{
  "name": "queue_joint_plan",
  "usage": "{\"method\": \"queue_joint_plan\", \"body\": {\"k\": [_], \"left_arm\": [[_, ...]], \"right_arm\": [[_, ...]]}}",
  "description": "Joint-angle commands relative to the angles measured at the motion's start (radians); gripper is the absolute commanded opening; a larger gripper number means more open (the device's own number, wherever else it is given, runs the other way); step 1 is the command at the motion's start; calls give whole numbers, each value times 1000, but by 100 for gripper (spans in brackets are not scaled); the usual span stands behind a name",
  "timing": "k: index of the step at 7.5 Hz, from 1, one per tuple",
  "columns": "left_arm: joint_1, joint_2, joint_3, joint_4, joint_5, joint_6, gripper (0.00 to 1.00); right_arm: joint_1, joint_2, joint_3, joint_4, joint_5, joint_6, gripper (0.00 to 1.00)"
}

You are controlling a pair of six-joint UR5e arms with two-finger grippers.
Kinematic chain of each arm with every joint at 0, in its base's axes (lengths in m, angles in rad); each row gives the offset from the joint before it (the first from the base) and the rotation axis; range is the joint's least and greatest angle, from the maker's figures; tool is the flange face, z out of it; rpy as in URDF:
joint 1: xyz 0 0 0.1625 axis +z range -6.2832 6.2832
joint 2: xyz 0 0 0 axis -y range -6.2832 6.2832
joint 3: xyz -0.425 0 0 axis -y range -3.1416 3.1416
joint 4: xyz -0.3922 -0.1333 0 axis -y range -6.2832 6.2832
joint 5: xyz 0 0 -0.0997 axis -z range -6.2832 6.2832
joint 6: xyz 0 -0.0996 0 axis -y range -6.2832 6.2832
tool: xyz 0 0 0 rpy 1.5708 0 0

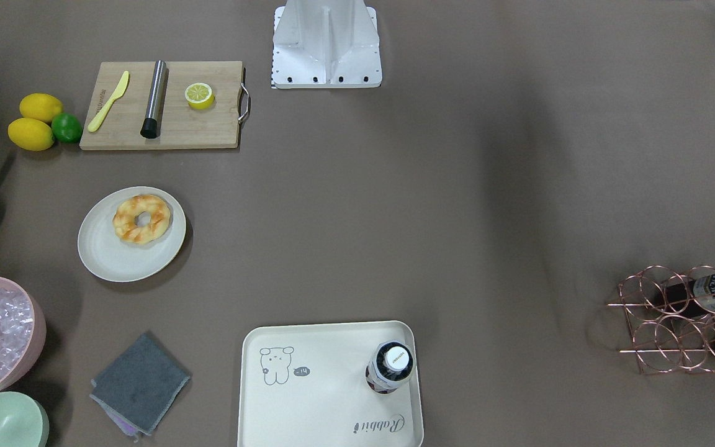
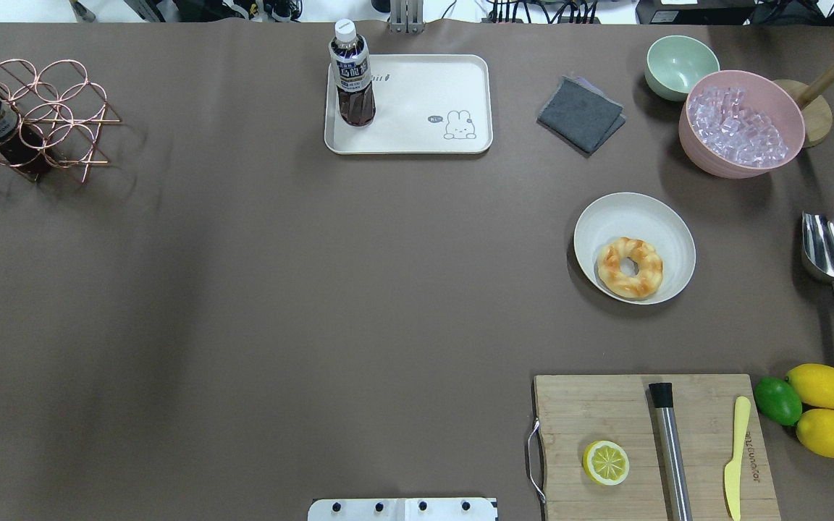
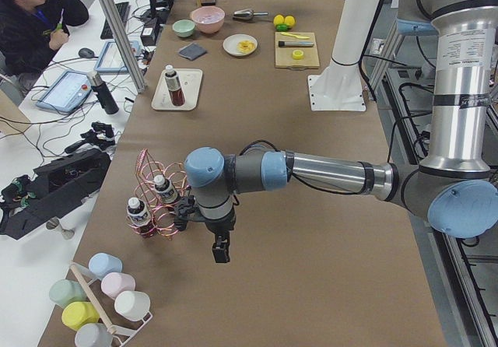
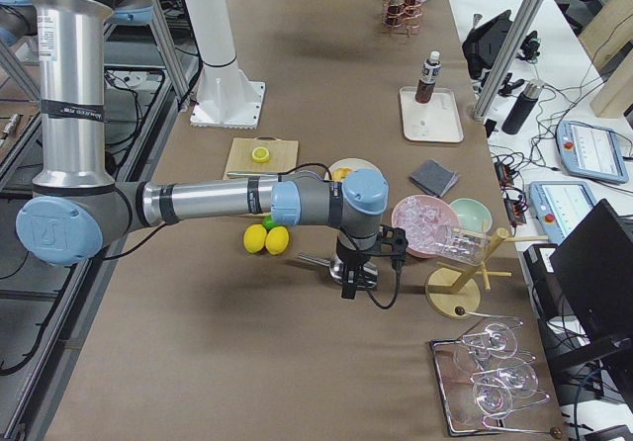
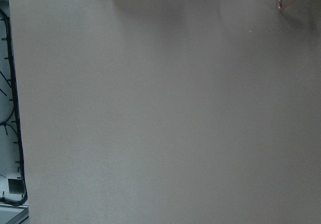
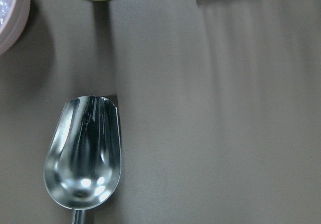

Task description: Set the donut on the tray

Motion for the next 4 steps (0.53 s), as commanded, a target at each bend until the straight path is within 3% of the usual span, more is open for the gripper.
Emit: {"method": "queue_joint_plan", "body": {"k": [1,4], "left_arm": [[0,3,-1,0,1,0,98],[2,3,-1,0,0,0,98]], "right_arm": [[0,-6,-2,0,6,-5,99],[0,-9,0,0,11,-5,100]]}}
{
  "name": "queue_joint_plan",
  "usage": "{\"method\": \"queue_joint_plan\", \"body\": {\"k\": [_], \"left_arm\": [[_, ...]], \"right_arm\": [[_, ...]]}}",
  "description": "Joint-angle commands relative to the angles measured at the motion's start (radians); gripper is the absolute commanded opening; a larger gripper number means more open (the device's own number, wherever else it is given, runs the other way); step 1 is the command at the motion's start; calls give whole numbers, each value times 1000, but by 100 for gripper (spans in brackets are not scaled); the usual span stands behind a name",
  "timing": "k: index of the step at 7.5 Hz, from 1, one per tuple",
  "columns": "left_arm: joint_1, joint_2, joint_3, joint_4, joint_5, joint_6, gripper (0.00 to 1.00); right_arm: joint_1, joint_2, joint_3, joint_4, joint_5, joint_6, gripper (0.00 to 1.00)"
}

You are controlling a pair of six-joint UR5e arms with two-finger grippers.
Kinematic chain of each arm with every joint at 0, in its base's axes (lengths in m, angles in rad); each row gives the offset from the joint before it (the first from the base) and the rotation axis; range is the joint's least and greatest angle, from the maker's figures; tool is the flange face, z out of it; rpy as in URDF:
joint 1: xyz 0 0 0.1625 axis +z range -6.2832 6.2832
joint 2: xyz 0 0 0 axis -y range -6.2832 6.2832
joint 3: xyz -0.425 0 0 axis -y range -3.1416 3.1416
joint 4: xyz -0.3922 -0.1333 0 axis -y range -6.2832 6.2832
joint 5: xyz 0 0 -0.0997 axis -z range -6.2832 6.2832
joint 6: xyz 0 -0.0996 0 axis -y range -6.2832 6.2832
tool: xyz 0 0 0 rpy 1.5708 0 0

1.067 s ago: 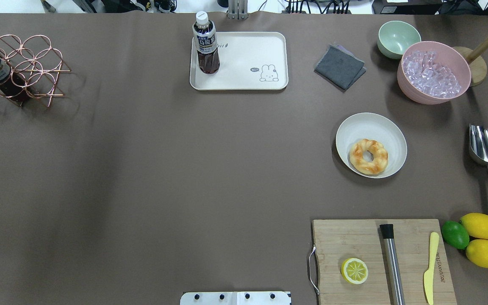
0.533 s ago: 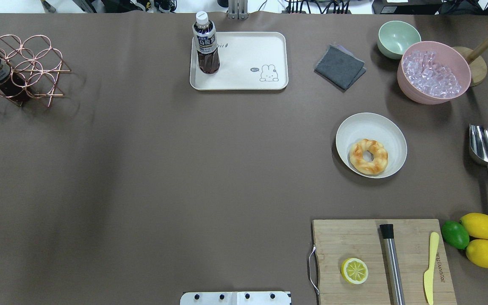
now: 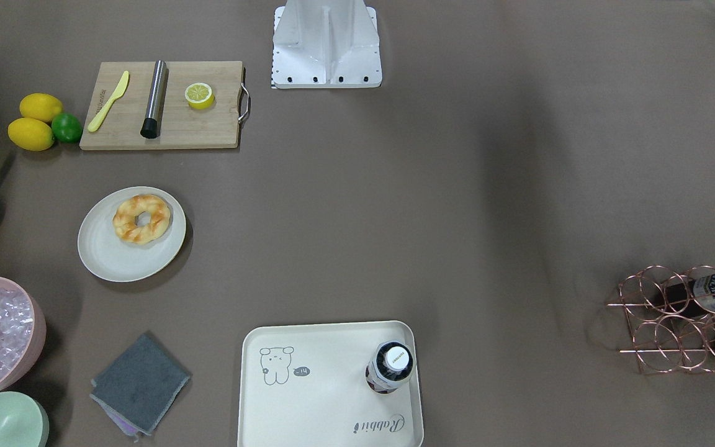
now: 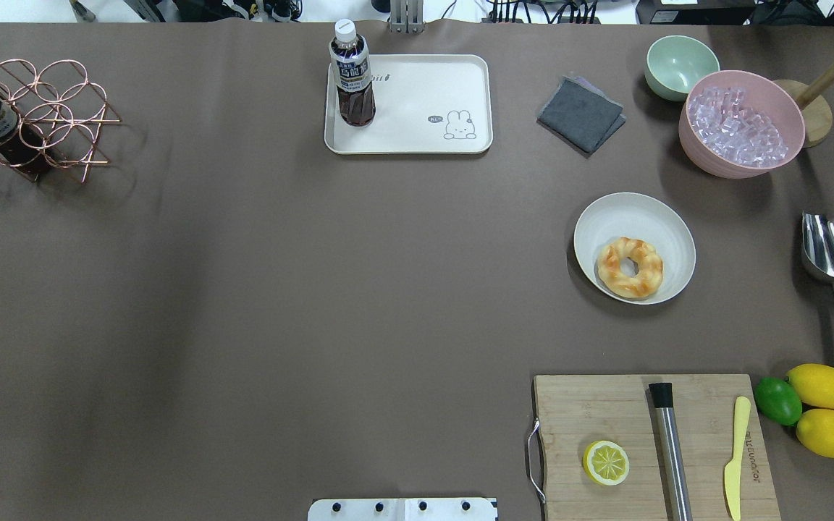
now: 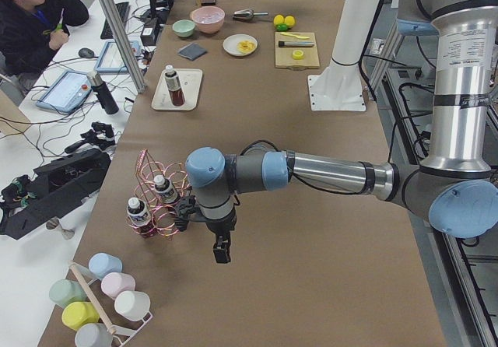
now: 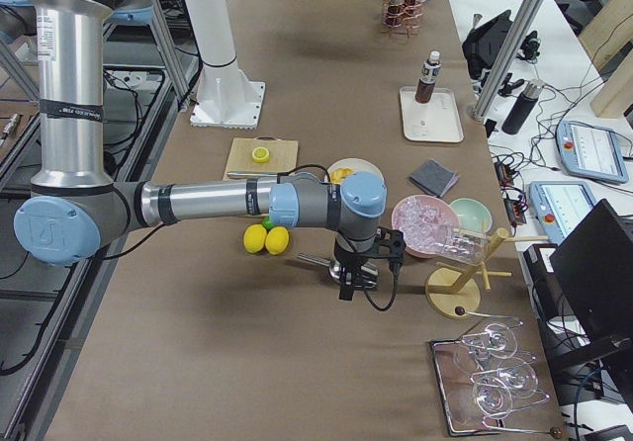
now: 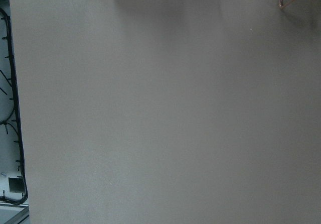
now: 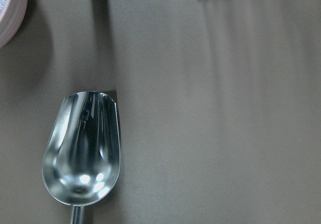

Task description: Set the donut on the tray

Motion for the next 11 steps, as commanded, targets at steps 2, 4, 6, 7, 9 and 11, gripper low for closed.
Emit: {"method": "queue_joint_plan", "body": {"k": [2,4,6,7,9,11], "left_arm": [[0,0,1,-1,-1,0,98],[2,-7,1,-1,-3,0,98],[3,-5,-5,-1,-12,-2,98],[2,-1,-3,-3,-5,-2,98],[-33,1,3,-3,-1,-3,98],[-51,3,10,-1,-1,-2,98]], "right_arm": [[0,-10,0,2,13,-2,100],[0,-11,-3,0,16,8,100],[0,-1,-13,2,27,10,100],[-2,0,-24,2,25,8,100],[-12,31,-24,2,51,10,100],[-29,34,-30,3,68,7,100]]}}
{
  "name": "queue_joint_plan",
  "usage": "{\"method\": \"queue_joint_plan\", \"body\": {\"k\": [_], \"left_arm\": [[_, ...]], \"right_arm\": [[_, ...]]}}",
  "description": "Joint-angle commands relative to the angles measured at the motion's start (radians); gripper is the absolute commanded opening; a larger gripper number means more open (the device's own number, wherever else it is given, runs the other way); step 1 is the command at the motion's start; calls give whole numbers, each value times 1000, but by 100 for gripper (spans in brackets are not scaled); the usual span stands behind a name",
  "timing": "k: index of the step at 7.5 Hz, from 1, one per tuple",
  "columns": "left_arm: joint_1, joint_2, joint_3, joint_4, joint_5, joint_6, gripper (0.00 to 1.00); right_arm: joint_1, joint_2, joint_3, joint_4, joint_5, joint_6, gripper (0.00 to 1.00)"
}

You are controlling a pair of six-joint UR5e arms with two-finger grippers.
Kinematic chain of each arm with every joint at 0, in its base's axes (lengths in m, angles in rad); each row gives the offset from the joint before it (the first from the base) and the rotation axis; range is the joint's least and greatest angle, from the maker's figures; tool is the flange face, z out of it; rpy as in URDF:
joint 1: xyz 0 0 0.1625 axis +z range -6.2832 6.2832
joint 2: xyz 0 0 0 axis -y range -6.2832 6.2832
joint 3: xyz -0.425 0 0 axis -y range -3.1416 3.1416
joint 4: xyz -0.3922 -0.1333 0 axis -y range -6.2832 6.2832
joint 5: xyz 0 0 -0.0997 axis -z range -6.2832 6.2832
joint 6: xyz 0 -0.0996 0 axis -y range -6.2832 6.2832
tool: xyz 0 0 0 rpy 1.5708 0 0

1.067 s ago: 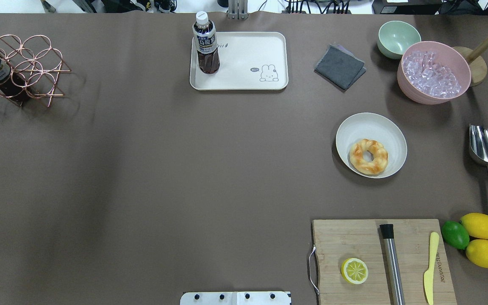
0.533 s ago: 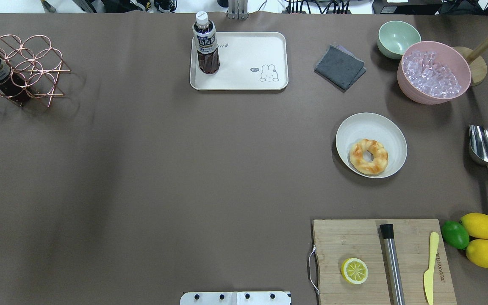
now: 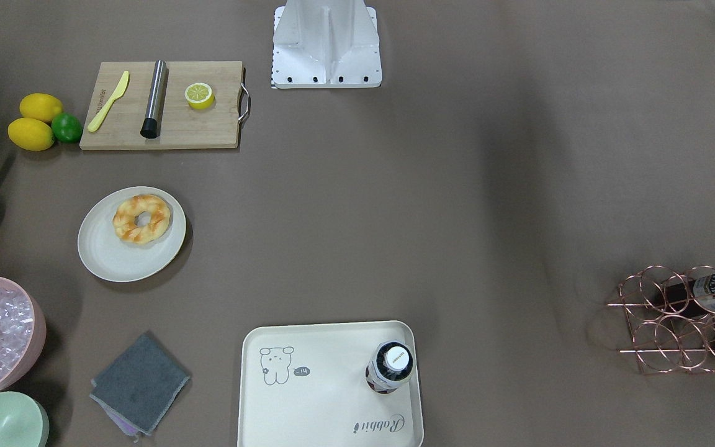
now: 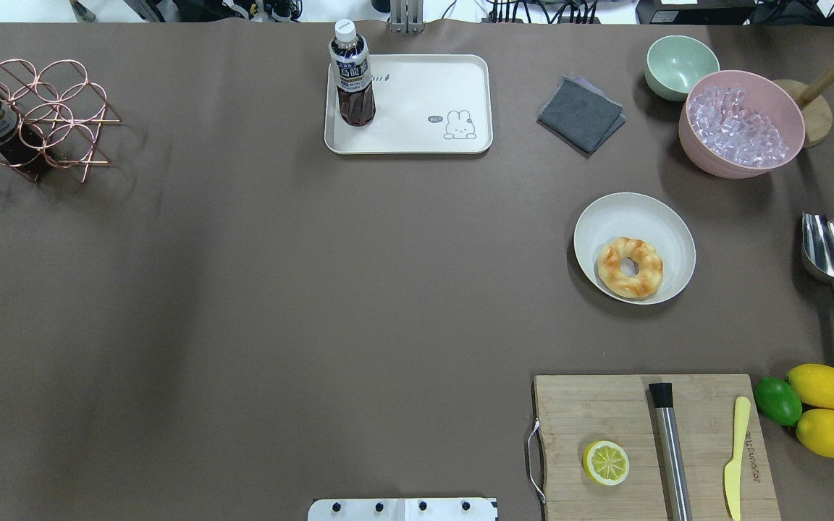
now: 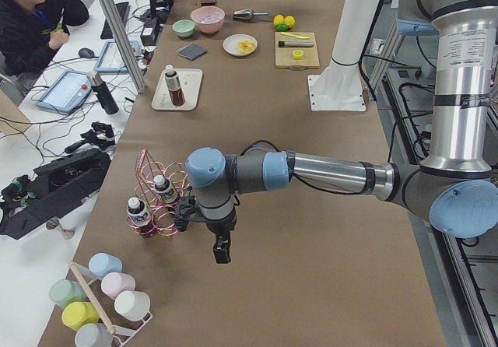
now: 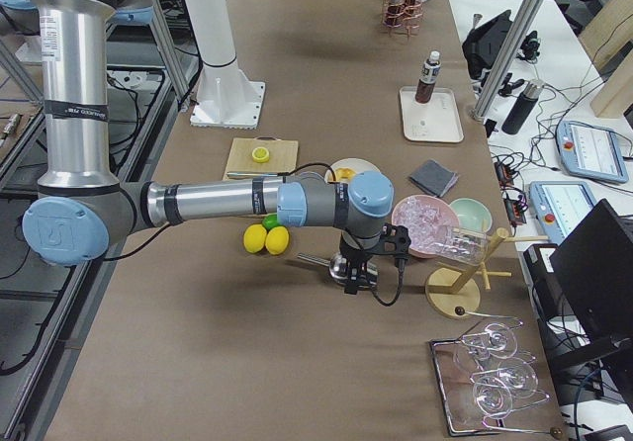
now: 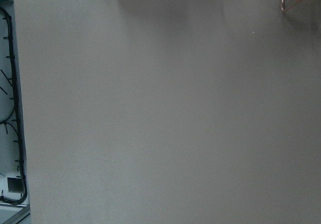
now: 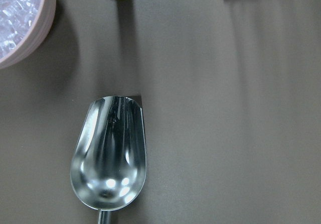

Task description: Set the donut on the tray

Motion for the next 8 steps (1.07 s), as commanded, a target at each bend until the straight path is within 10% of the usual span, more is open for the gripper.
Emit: {"method": "queue_joint_plan", "body": {"k": [1,8], "left_arm": [[-36,1,9,-1,2,1,98],[-61,9,7,-1,2,-2,98]], "right_arm": [[-17,4,-3,1,23,-5,100],[-81,39,46,11,54,4,100]]}}
